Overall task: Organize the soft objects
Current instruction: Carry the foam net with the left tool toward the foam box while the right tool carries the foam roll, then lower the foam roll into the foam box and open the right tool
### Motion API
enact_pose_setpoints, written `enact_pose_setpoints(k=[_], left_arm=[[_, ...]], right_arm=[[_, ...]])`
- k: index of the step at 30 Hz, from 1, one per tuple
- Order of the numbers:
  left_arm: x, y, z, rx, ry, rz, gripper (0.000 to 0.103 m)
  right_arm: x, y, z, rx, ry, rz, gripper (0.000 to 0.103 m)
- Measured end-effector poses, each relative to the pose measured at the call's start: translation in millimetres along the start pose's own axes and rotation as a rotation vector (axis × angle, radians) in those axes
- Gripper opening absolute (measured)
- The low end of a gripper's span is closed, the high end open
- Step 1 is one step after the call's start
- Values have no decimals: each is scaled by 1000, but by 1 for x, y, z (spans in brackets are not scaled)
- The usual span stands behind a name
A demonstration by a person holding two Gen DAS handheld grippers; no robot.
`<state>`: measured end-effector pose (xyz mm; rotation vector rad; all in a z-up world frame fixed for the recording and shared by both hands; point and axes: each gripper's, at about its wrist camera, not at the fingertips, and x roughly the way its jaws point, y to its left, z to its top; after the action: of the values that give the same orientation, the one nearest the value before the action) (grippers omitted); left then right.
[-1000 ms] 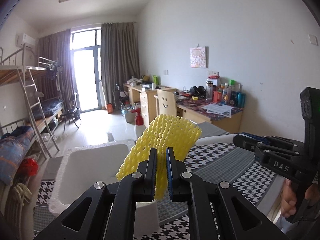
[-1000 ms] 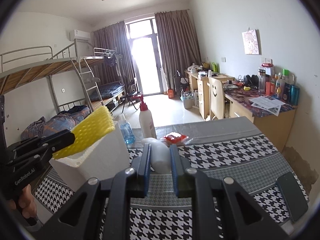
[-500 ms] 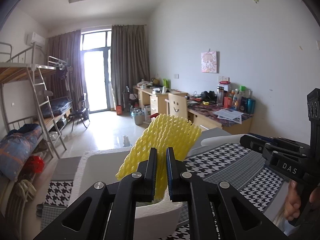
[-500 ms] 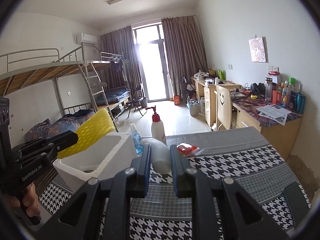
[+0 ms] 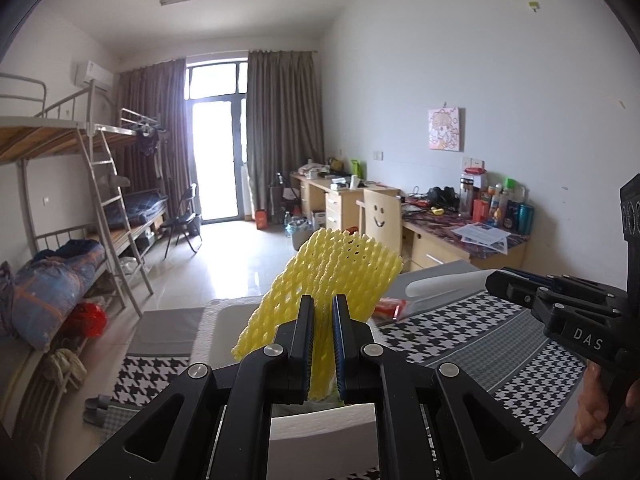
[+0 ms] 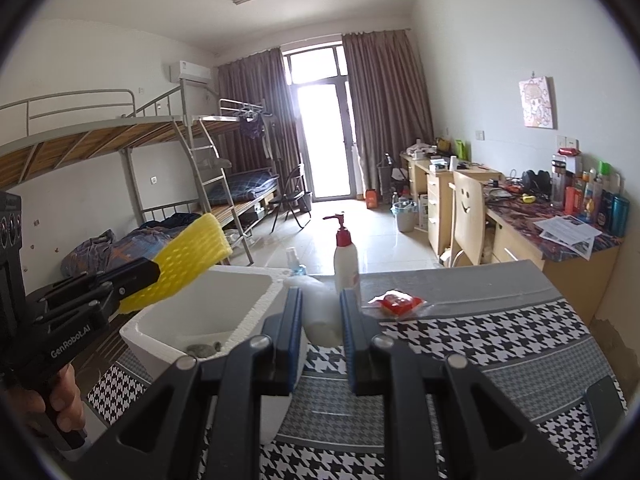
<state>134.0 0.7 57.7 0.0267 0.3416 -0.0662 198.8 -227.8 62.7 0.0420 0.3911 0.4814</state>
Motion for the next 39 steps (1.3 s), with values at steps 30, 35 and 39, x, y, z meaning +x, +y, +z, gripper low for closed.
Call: enact_pose_setpoints(k=[30, 35, 39], left_arm=[[-14, 48, -19, -95, -12, 172, 10], [-17, 52, -21, -100, -17, 183, 10], [-18, 57, -23, -107, -14, 194, 10]], right_arm=[[44, 53, 4, -65, 74, 131, 22], [55, 63, 4, -71, 99, 151, 22], [62, 69, 3, -72, 118, 178, 22]])
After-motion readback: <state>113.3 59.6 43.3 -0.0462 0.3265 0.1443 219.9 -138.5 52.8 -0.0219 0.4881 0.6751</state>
